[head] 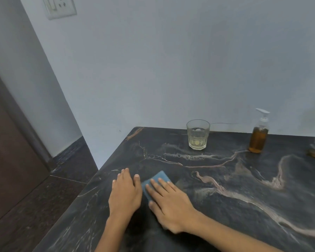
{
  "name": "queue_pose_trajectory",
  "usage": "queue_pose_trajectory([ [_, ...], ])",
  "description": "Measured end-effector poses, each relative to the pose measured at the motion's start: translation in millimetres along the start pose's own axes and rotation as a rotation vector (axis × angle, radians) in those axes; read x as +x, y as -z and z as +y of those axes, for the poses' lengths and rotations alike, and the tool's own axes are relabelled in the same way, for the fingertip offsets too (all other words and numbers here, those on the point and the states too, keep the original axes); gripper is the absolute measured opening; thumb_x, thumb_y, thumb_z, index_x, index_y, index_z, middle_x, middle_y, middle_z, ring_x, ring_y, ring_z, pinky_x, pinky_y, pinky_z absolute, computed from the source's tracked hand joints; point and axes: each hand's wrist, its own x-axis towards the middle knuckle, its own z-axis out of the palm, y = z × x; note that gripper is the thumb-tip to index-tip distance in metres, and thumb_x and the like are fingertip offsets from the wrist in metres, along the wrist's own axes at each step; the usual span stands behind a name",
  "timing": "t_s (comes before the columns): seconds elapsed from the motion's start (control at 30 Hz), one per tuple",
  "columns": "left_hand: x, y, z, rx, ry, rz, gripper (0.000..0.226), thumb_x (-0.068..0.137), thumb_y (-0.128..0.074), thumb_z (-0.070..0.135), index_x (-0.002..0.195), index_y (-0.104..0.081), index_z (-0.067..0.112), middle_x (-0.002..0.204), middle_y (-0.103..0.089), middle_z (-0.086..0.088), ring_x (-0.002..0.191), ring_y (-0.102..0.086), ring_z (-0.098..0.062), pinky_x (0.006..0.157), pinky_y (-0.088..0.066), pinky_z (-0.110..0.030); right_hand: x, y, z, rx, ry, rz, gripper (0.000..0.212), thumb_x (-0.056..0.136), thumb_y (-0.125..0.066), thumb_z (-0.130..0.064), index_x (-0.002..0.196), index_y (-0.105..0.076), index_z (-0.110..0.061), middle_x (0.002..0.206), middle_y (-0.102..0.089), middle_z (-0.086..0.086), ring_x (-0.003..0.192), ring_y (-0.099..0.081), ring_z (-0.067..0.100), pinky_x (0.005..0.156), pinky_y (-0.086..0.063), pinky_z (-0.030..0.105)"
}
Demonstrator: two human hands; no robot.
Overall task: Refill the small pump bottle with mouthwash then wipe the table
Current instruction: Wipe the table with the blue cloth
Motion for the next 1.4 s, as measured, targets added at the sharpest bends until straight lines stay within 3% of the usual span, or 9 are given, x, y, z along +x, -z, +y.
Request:
queue_pose_trajectory([
  [0.27,-12.3,10.4,-3.0,0.000,-0.007,-0.030,0.054,0.102,-0.027,0.033,0.147,-0.021,0.004,0.154,-0.025,-0.010,0.143,-0.022,-0.024,0.117,-0.011,-0.036,36.8,21.4,39.6,-0.030,-0.423,0.004,0.053,0.100,-0.015,-0.038,0.149,-0.008,-0.018,0.157,-0.003,0.001,0.144,0.002,0.020,0.116,0.003,0.036],
  [0.5,-31.2,-9.3,6.1,-0.081,-0.008,-0.130,0.054,0.101,-0.031,0.031,0.147,-0.021,0.004,0.154,-0.025,-0.012,0.142,-0.024,-0.026,0.116,-0.019,-0.039,-50.1,12.8,-7.1,-0.017,0.229,-0.049,0.049,0.099,-0.023,-0.036,0.146,-0.022,-0.024,0.154,-0.020,-0.002,0.143,-0.012,0.021,0.117,-0.002,0.034],
  [0.57,-33.8,-14.0,13.0,-0.089,-0.021,-0.131,0.054,0.101,-0.032,0.032,0.147,-0.021,0.005,0.154,-0.026,-0.011,0.142,-0.024,-0.026,0.116,-0.020,-0.039,-92.6,20.9,7.3,-0.035,0.292,-0.051,0.049,0.098,-0.022,-0.041,0.146,-0.024,-0.028,0.153,-0.023,-0.007,0.142,-0.014,0.014,0.117,-0.004,0.038],
  [0.73,-33.6,-23.1,41.2,-0.080,-0.112,-0.166,0.056,0.101,-0.030,0.035,0.148,-0.018,0.006,0.156,-0.022,-0.008,0.143,-0.021,-0.024,0.117,-0.019,-0.039,-112.6,50.4,79.7,-0.027,-0.061,-0.026,0.049,0.100,-0.016,-0.041,0.146,-0.001,-0.034,0.151,0.003,-0.018,0.142,0.004,0.005,0.111,0.013,0.021],
  [0.87,-29.0,-32.7,66.3,-0.088,-0.161,-0.175,0.056,0.101,-0.031,0.034,0.147,-0.019,0.005,0.155,-0.024,-0.009,0.143,-0.022,-0.025,0.116,-0.019,-0.039,-52.5,54.8,99.6,-0.074,-0.350,-0.025,0.050,0.101,-0.013,-0.036,0.149,-0.004,-0.024,0.157,-0.001,-0.005,0.143,0.001,0.014,0.116,0.002,0.032],
  [1.03,-17.1,-50.7,89.2,-0.104,-0.211,-0.199,0.056,0.100,-0.034,0.034,0.147,-0.021,0.006,0.153,-0.028,-0.010,0.141,-0.026,-0.026,0.115,-0.023,-0.039,-51.1,34.3,59.0,-0.061,-0.053,0.026,0.048,0.099,-0.022,-0.036,0.145,-0.025,-0.025,0.154,-0.020,-0.003,0.143,-0.009,0.018,0.116,0.000,0.033],
  [1.13,-5.4,-64.4,98.3,-0.112,-0.243,-0.218,0.056,0.100,-0.036,0.034,0.146,-0.022,0.006,0.152,-0.031,-0.010,0.140,-0.028,-0.026,0.114,-0.025,-0.040,-96.9,35.4,64.6,-0.031,0.086,-0.006,0.053,0.095,-0.012,-0.043,0.146,-0.020,-0.032,0.154,-0.016,-0.011,0.143,-0.003,0.011,0.114,0.011,0.026],
  [1.23,11.8,-80.8,110.1,-0.137,-0.266,-0.235,0.056,0.099,-0.039,0.032,0.146,-0.023,0.005,0.151,-0.032,-0.011,0.138,-0.031,-0.026,0.112,-0.028,-0.038,-114.9,49.7,105.3,-0.041,-0.052,0.006,0.051,0.097,-0.013,-0.044,0.147,-0.008,-0.034,0.154,-0.004,-0.016,0.141,0.003,0.004,0.108,0.015,0.019],
  [1.4,54.0,-106.1,137.5,-0.337,-0.195,-0.258,0.071,0.092,-0.056,0.027,0.148,-0.018,0.004,0.153,-0.026,-0.013,0.140,-0.027,-0.027,0.112,-0.027,-0.038,-71.7,67.8,171.2,-0.076,-0.406,0.026,0.050,0.100,-0.015,-0.040,0.148,-0.007,-0.029,0.156,-0.006,-0.010,0.142,-0.002,0.009,0.114,0.002,0.029],
])
